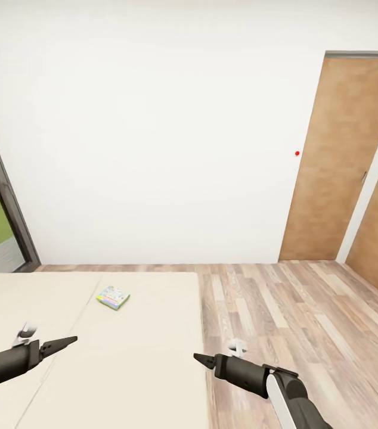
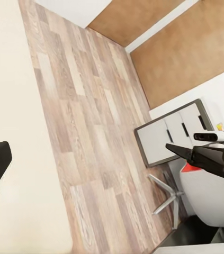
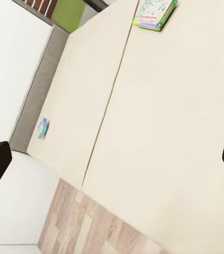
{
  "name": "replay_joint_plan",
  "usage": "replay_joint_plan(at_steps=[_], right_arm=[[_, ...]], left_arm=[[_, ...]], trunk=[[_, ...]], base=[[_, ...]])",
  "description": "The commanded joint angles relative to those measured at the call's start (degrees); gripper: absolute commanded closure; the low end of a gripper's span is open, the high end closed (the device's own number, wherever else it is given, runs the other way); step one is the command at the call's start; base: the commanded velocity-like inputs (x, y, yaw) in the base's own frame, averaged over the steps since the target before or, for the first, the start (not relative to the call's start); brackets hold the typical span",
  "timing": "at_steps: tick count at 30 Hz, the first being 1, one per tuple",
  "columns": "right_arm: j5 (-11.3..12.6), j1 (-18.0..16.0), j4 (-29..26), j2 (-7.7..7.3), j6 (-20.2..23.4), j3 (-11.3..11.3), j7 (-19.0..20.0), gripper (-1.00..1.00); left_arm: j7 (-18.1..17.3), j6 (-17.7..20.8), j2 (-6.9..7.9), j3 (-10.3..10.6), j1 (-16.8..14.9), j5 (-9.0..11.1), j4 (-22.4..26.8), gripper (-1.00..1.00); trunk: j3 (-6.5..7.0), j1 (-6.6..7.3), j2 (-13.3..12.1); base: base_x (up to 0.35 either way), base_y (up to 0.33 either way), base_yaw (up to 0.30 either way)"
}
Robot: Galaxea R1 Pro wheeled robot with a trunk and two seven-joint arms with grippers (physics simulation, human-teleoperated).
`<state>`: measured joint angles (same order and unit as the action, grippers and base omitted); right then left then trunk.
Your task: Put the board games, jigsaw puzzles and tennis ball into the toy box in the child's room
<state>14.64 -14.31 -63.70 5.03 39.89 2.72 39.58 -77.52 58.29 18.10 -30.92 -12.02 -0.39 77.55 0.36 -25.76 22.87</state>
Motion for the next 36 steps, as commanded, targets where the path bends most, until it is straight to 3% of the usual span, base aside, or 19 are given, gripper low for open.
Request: replay_joint_plan(at_steps=[1, 36], right_arm=[[0.12, -0.02, -0.01, 0.07, 0.37, 0.18, 0.15, -1.00], [0.04, -0.02, 0.06, 0.06, 0.29, 0.16, 0.17, -1.00]], left_arm=[[-0.27, 0.60, 0.01, -0.05, -0.02, -0.05, -0.03, -1.00], [-0.28, 0.60, 0.18, -0.09, -0.02, -0.05, -0.03, -1.00]], trunk=[[-0.03, -0.02, 0.05], [-0.03, -0.02, 0.05]], base=[[0.000, 0.217, 0.013], [0.000, 0.267, 0.002]])
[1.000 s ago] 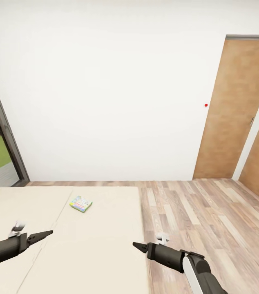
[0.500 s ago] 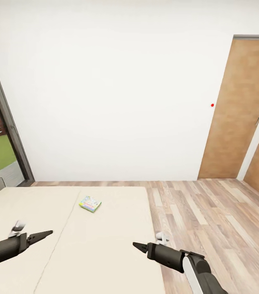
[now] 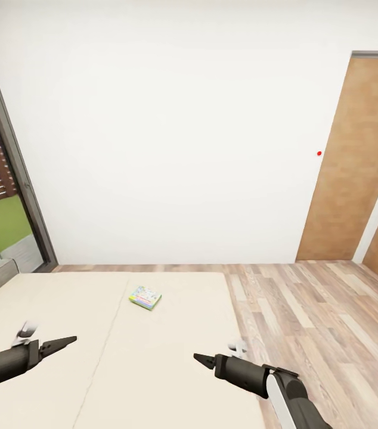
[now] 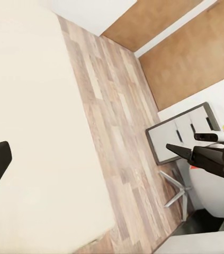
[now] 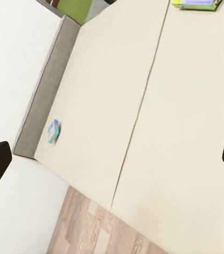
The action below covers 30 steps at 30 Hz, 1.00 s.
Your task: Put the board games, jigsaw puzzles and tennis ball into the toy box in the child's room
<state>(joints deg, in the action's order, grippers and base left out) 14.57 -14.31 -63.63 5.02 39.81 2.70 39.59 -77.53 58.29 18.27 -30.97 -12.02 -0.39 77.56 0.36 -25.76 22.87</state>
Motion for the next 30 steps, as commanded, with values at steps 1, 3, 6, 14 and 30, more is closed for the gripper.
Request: replay_joint_plan(at_steps=[1, 3, 6, 14, 30], right_arm=[[0.12, -0.02, -0.01, 0.07, 0.37, 0.19, 0.15, -1.00], [0.11, -0.02, 0.00, 0.07, 0.37, 0.19, 0.14, -1.00], [0.11, -0.02, 0.00, 0.08, 0.36, 0.20, 0.14, -1.00], [0.11, -0.02, 0.00, 0.08, 0.37, 0.20, 0.13, -1.00], [0.11, -0.02, 0.00, 0.08, 0.43, 0.20, 0.13, -1.00]], left_arm=[[-0.27, 0.60, 0.01, -0.04, -0.02, -0.05, -0.04, -1.00], [-0.26, 0.60, 0.01, -0.03, -0.02, -0.05, -0.04, -1.00], [-0.26, 0.60, 0.01, -0.04, -0.02, -0.05, -0.04, -1.00], [-0.26, 0.60, 0.01, -0.05, -0.02, -0.05, -0.04, -1.00], [-0.26, 0.60, 0.01, -0.05, -0.01, -0.05, -0.04, -1.00]], trunk=[[-0.03, -0.02, 0.05], [-0.03, -0.02, 0.05], [-0.03, -0.02, 0.05], [-0.03, -0.02, 0.05], [-0.03, -0.02, 0.05]], base=[[0.000, 0.274, 0.000], [0.000, 0.274, 0.000], [0.000, 0.274, 0.000], [0.000, 0.274, 0.000], [0.000, 0.275, 0.000]])
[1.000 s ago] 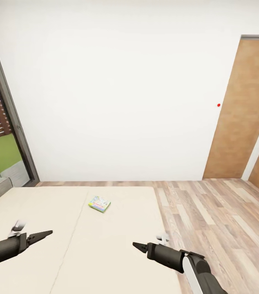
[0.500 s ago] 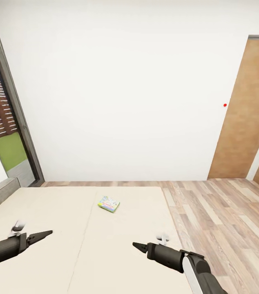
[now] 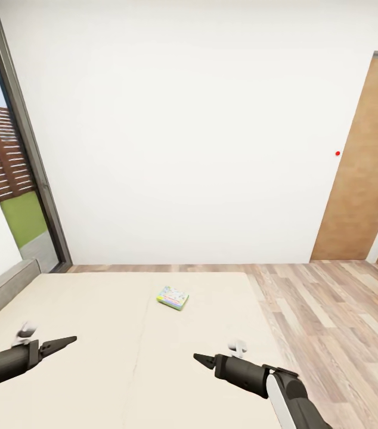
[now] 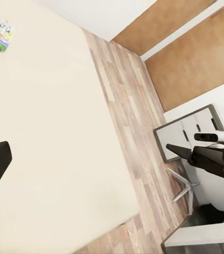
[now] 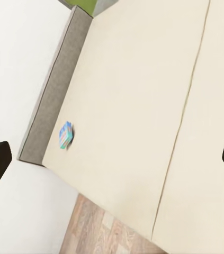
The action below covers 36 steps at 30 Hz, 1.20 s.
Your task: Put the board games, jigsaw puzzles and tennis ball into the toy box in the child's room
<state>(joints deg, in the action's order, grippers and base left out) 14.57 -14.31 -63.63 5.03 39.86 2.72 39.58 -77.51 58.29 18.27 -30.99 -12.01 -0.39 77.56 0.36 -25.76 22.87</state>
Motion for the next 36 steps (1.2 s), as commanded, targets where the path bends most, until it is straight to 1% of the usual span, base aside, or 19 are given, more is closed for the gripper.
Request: replay_joint_plan(at_steps=[1, 36], right_arm=[[0.12, -0.02, -0.01, 0.07, 0.37, 0.18, 0.15, -1.00], [0.15, -0.02, -0.01, 0.05, 0.39, 0.18, 0.15, -1.00]], left_arm=[[-0.27, 0.60, 0.01, -0.04, -0.02, -0.05, -0.04, -1.00], [-0.27, 0.60, 0.08, -0.04, -0.03, -0.05, -0.04, -1.00]], trunk=[[-0.03, -0.02, 0.05], [-0.03, -0.02, 0.05]], base=[[0.000, 0.275, 0.000], [0.000, 0.275, 0.000]])
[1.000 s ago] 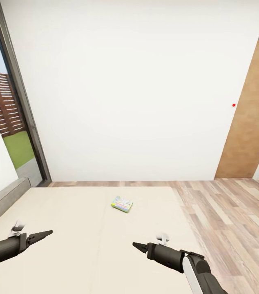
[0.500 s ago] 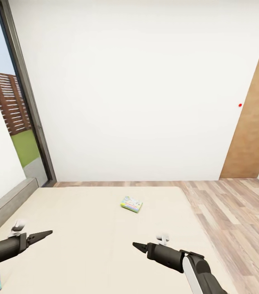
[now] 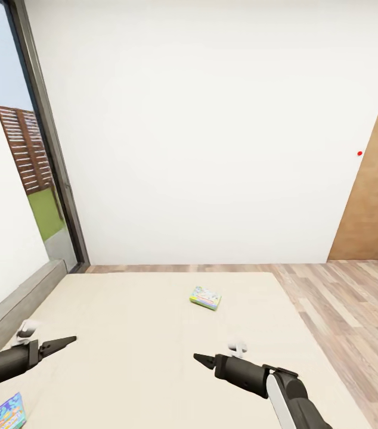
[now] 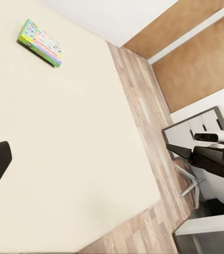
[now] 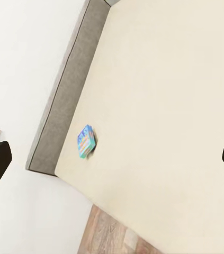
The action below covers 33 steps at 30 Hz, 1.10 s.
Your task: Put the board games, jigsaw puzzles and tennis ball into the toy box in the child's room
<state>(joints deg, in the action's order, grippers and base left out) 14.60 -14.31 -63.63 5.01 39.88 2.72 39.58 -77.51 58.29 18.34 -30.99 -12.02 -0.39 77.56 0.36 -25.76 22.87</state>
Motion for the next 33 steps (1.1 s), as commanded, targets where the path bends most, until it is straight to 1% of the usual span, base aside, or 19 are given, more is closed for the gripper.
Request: replay_joint_plan(at_steps=[1, 33], right_arm=[[0.11, -0.02, -0.01, 0.07, 0.37, 0.18, 0.15, -1.00], [0.09, -0.02, -0.01, 0.09, 0.37, 0.18, 0.15, -1.00]], left_arm=[[-0.27, 0.60, 0.01, -0.04, -0.02, -0.05, -0.04, -1.00], [-0.13, 0.58, 0.18, -0.04, -0.02, -0.13, -0.04, -1.00]], trunk=[[-0.03, -0.02, 0.05], [-0.03, -0.02, 0.05]], base=[[0.000, 0.274, 0.000], [0.000, 0.274, 0.000]])
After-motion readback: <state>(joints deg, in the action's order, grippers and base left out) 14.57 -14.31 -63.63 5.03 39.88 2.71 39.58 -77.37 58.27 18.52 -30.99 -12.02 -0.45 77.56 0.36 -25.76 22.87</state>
